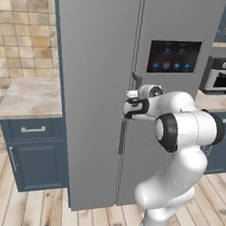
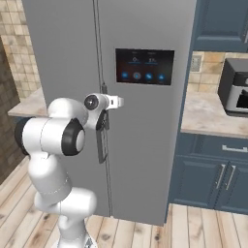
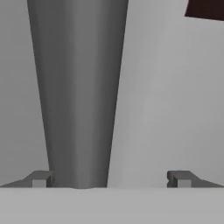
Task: Retrieve the apple and kiwi from the fridge and place them into the bowl on the dining table.
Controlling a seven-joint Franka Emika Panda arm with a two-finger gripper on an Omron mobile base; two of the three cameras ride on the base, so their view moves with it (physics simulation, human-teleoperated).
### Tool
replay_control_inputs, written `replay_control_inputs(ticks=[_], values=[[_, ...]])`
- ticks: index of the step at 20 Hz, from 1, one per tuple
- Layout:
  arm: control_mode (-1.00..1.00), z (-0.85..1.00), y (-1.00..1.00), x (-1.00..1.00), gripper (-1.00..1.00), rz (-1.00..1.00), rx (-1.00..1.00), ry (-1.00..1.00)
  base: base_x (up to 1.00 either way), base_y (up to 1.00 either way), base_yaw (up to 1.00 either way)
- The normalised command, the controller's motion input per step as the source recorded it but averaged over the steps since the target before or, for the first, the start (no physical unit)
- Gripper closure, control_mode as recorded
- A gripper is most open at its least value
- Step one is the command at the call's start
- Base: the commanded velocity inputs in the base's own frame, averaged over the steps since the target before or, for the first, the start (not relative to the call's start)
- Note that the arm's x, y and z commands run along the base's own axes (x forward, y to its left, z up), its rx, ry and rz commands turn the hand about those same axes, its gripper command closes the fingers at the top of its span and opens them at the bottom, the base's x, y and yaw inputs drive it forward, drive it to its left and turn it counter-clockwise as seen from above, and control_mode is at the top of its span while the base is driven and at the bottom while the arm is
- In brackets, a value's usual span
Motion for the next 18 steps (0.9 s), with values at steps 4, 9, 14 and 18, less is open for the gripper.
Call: replay_control_inputs(ticks=[4, 9, 14, 18], values=[[-1.0, 0.0, 0.0, 0.33, -1.0, 0.0, 0.0, 0.0, 0.0, 0.0, 0.0], [-1.0, 0.0, 0.0, 0.16, -1.0, 0.0, 0.0, 0.0, 0.0, 0.0, 0.0], [-1.0, 0.0, 0.0, 0.11, -1.0, 0.0, 0.0, 0.0, 0.0, 0.0, 0.0], [-1.0, 0.0, 0.0, 0.14, -1.0, 0.0, 0.0, 0.01, 0.0, 0.0, 0.0]])
